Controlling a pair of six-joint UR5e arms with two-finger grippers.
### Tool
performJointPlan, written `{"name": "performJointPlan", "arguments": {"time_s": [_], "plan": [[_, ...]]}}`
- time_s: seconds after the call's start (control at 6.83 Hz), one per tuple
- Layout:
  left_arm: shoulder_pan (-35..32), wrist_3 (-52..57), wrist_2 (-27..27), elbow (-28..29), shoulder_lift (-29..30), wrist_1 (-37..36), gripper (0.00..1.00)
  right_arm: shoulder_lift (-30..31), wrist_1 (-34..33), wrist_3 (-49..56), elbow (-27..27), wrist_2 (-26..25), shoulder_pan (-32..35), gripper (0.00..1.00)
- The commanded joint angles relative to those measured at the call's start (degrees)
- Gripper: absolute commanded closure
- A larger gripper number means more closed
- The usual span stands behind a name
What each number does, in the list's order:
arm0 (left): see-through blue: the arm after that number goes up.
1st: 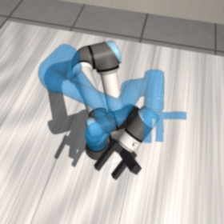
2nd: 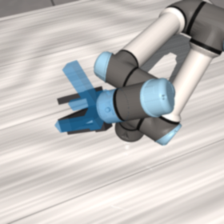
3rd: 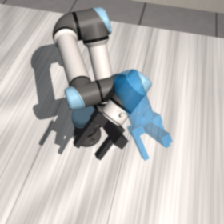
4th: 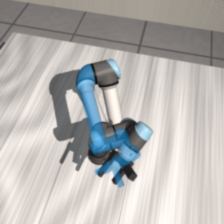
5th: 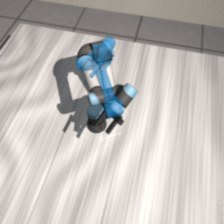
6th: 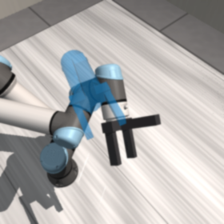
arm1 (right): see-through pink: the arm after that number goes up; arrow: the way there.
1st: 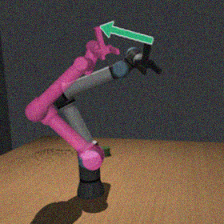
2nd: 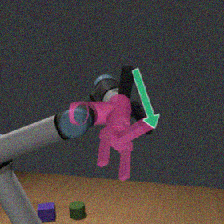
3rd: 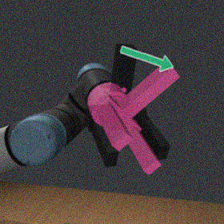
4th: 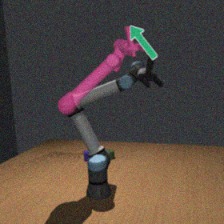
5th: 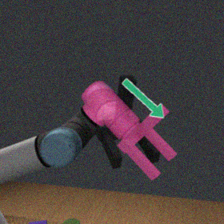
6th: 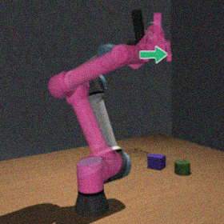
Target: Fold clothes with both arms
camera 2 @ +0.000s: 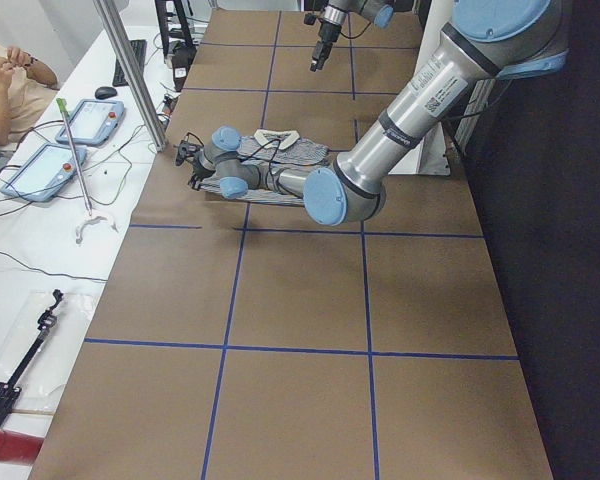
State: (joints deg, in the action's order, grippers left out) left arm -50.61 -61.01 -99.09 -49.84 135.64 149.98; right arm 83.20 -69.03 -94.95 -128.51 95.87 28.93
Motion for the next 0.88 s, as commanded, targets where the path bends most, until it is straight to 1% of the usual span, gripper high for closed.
{"name": "performJointPlan", "arguments": {"time_s": [0.0, 0.15, 0.29, 0.44, 0.59, 0.73], "plan": [[-1.15, 2.73, -3.21, -12.81, -11.09, 0.93, 0.59, -9.48, -0.57, 0.2, 8.29, 0.45, 0.94, 0.0], [-1.24, 2.65, -3.39, -20.65, -16.75, 0.41, 0.56, -17.9, -4.4, 1.07, 15.58, 0.54, 0.86, 0.0], [-1.33, 2.56, -5.92, -23.87, -19.59, -0.03, 0.56, -23.99, -8.36, 4.3, 20.44, 0.72, 0.51, 0.0], [-1.33, 2.47, -6.64, -29.64, -25.45, -0.03, 0.56, -26.75, -8.75, 7.9, 23.19, 0.8, -1.32, 0.0], [-1.24, 2.47, -6.64, -35.27, -30.82, -0.03, 0.56, -29.56, -9.1, 13.85, 27.22, 0.46, -3.07, 0.0], [-1.24, 2.21, -6.64, -38.02, -33.57, -0.03, 0.56, -33.33, -9.88, 21.48, 32.74, 0.63, -4.22, 0.0]]}}
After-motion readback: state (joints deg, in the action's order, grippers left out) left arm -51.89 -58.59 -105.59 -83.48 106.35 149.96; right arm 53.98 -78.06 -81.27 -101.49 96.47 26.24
